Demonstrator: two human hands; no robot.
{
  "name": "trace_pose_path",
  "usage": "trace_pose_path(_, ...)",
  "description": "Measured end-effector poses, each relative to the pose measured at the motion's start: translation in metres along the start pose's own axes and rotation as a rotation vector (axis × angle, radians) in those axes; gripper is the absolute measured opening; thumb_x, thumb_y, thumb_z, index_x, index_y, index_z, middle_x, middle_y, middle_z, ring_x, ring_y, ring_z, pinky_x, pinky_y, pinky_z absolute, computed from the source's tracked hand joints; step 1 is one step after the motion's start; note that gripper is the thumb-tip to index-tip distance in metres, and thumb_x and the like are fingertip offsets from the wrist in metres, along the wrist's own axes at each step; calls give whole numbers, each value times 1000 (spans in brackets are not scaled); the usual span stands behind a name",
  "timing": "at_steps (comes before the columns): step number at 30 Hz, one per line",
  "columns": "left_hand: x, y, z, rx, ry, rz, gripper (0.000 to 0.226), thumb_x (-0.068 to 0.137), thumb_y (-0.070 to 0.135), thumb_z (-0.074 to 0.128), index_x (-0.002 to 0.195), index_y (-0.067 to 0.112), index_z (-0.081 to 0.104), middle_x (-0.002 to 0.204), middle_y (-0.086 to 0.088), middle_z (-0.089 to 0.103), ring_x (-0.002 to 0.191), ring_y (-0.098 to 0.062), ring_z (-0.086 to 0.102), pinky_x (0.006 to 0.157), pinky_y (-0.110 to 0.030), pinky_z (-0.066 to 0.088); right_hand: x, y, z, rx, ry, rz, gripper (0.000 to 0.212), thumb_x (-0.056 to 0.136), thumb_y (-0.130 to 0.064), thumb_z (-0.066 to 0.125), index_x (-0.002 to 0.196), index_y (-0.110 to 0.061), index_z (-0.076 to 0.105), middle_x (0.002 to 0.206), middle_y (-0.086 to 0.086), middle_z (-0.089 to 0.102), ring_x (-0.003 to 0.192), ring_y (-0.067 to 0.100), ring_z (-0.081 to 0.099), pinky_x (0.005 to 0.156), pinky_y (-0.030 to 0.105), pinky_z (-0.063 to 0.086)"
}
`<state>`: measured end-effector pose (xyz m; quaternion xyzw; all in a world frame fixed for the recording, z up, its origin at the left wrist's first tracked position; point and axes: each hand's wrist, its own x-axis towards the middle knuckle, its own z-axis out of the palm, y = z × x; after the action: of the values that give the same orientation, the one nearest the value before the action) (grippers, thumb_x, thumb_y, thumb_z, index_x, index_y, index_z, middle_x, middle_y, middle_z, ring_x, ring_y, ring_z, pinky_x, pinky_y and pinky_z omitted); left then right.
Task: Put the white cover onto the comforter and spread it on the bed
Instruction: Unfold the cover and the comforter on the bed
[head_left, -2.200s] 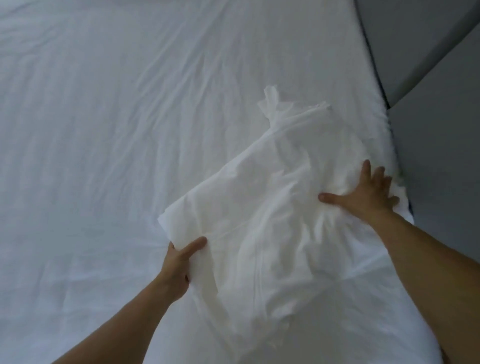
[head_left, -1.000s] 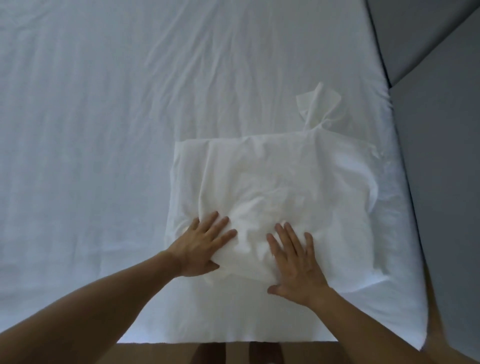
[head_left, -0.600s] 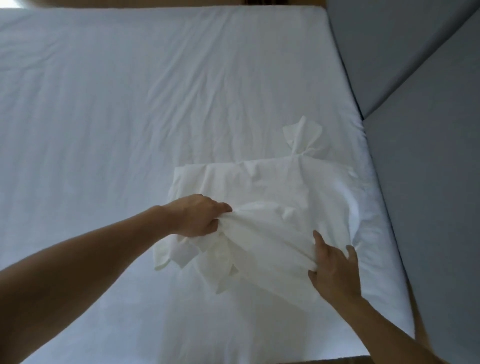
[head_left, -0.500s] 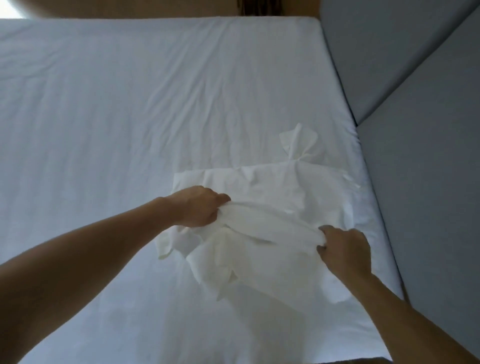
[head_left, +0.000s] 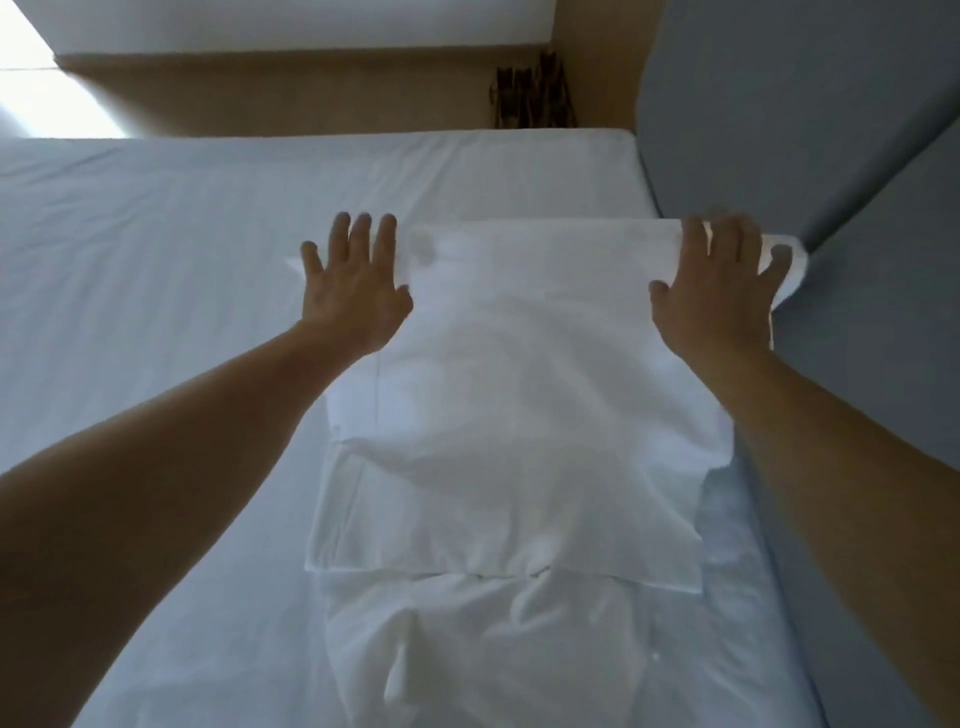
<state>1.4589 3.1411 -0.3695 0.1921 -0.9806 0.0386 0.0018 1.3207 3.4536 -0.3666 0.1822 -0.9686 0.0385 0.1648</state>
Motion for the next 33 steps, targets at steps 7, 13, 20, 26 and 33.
trace_pose_path(7, -126, 0, 113, -14, -627, 87, 103, 83, 58, 65, 157, 26, 1, 165, -1, 9, 150, -26, 15, 111, -52, 33, -120, -12, 69, 248, -591, -256, 74, 84, -42, 72, 147, -17, 42, 151, 8, 42, 139, 30, 39, 111, 46, 31)
trace_pose_path(13, -215, -6, 185, 30, -683, 108, 115, 79, 27, 73, 151, 36, -17, 165, -6, -8, 151, -39, 8, 105, -64, 31, -235, 5, 117, 72, -997, -345, 115, 77, -61, 67, 156, -30, -10, 164, -7, -18, 151, 21, -13, 121, 52, 9)
trace_pose_path(20, -189, -9, 185, 121, -582, 64, 77, 81, 28, 72, 149, 23, 38, 145, -17, 47, 115, -49, 55, 71, -49, 56, -251, 22, 140, 28, -834, -245, 96, 32, -22, 97, 122, -9, 64, 109, 14, 71, 91, 33, 72, 59, 42, 59)
trace_pose_path(26, -131, -3, 126, 94, -523, 108, 25, 100, 35, 41, 114, 17, 51, 105, -3, 69, 96, -30, 66, 70, -33, 44, -200, 31, 116, -11, -856, -350, 32, 100, -32, 49, 130, -28, 59, 110, -2, 69, 96, 19, 67, 77, 31, 50)
trace_pose_path(33, -52, 0, 77, -207, -600, -260, 39, 101, 33, 34, 82, 10, 59, 73, -4, 71, 63, -18, 67, 61, -27, 44, -99, 29, 89, 61, -821, -69, 37, 104, -45, 39, 112, -20, 65, 114, 4, 69, 100, 25, 66, 75, 30, 47)
